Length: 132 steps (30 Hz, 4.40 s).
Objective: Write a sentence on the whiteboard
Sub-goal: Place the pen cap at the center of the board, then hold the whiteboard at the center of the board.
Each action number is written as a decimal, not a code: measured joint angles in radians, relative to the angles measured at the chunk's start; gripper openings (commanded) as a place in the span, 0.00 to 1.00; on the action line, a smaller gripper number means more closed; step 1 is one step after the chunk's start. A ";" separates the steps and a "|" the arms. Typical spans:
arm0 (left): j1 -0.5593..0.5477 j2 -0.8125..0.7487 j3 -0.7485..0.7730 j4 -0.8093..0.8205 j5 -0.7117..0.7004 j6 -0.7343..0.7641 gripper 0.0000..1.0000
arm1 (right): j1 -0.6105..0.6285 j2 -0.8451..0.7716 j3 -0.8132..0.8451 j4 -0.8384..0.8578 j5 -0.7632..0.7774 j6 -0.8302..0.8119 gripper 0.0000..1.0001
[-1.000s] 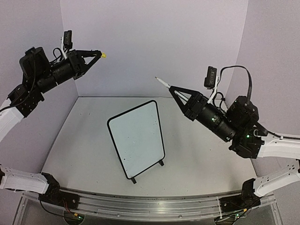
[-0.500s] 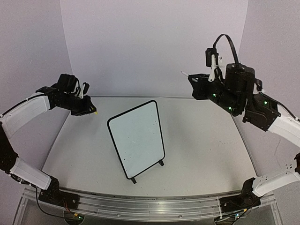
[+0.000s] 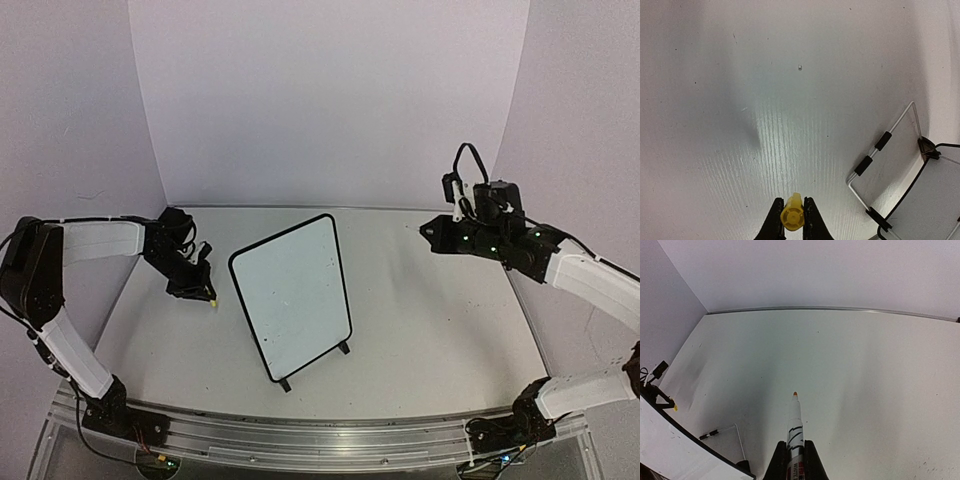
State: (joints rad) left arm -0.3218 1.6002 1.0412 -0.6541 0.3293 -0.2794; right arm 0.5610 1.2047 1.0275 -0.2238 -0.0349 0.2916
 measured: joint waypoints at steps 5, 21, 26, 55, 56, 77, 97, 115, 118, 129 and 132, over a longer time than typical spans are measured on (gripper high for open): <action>0.000 0.018 -0.027 0.016 0.009 -0.002 0.23 | -0.006 -0.044 -0.094 0.014 -0.090 0.045 0.00; 0.000 0.021 -0.064 0.083 0.007 -0.037 0.68 | -0.006 -0.171 -0.172 0.044 -0.146 0.124 0.00; 0.000 0.020 -0.076 0.087 0.005 -0.046 0.82 | -0.006 -0.171 -0.173 0.043 -0.153 0.129 0.00; 0.000 -0.217 -0.132 0.086 -0.048 -0.060 0.83 | -0.006 -0.240 -0.199 0.042 -0.277 0.156 0.00; 0.000 -0.253 -0.127 0.079 -0.048 -0.055 0.83 | -0.006 -0.256 -0.199 0.042 -0.297 0.156 0.00; -0.025 -0.556 0.063 0.030 0.411 0.200 0.94 | 0.215 -0.332 -0.209 0.184 -0.588 0.164 0.00; -0.224 -0.448 0.133 0.025 0.431 0.350 0.50 | 0.465 0.089 -0.130 0.571 -0.423 0.088 0.00; -0.224 -0.472 0.107 0.026 0.429 0.414 0.52 | 0.505 0.258 -0.036 0.683 -0.398 0.060 0.00; -0.224 -0.469 0.105 0.027 0.436 0.418 0.47 | 0.507 0.269 -0.030 0.690 -0.396 0.060 0.00; -0.224 -0.461 0.088 0.035 0.479 0.431 0.23 | 0.521 0.298 -0.015 0.700 -0.373 0.053 0.00; -0.224 -0.460 0.084 0.038 0.487 0.429 0.17 | 0.524 0.305 -0.011 0.700 -0.364 0.050 0.00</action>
State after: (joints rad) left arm -0.5461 1.1400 1.1257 -0.6162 0.8166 0.1493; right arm 1.0848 1.5095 1.0167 0.4765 -0.3987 0.3416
